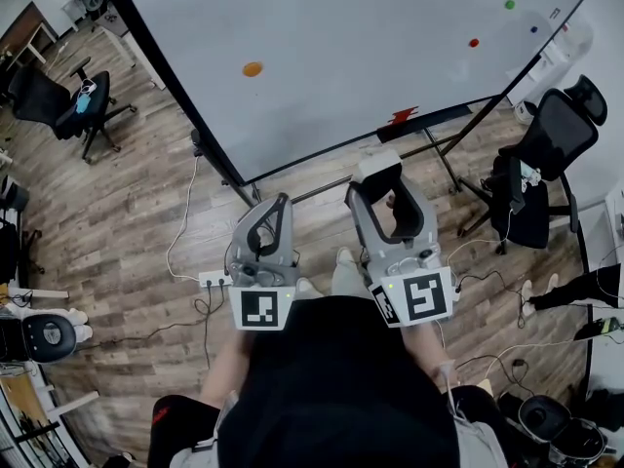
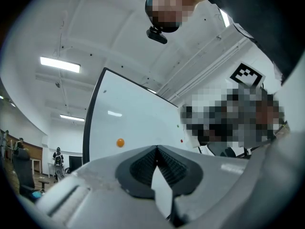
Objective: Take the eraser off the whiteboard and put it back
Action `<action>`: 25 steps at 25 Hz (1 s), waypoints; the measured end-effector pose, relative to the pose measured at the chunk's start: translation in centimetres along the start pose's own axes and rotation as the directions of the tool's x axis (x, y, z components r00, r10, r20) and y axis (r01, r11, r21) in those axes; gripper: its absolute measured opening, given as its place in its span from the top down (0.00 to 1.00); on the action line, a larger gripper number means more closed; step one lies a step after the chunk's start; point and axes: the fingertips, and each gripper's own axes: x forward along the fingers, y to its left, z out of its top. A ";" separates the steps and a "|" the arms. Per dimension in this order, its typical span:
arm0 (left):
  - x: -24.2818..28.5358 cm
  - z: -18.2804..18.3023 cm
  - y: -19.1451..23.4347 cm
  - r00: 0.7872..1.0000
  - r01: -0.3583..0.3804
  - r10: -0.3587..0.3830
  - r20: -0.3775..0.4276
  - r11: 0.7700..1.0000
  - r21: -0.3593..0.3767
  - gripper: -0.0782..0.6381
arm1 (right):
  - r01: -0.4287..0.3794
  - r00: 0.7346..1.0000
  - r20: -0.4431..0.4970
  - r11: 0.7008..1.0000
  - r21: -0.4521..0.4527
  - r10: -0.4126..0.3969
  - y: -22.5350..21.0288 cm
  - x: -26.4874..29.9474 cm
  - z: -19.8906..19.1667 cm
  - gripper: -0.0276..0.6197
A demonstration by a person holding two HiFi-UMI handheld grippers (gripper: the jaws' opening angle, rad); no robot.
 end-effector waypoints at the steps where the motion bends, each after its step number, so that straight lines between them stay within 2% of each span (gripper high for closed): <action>1: 0.0 0.1 0.1 1.000 -0.005 0.005 0.007 1.000 -0.011 0.89 | 0.000 1.000 -0.002 1.000 0.001 0.000 0.0 0.1 0.0 0.61; 19: 1.1 -0.2 -0.4 1.000 0.005 -0.005 0.003 1.000 0.016 0.89 | 0.000 1.000 -0.013 1.000 0.013 0.001 -1.1 0.8 -0.7 0.61; 25: 1.9 -0.7 -0.2 1.000 -0.021 0.021 -0.011 1.000 0.006 0.89 | -0.019 1.000 -0.004 1.000 0.010 0.019 -2.0 1.9 -0.5 0.61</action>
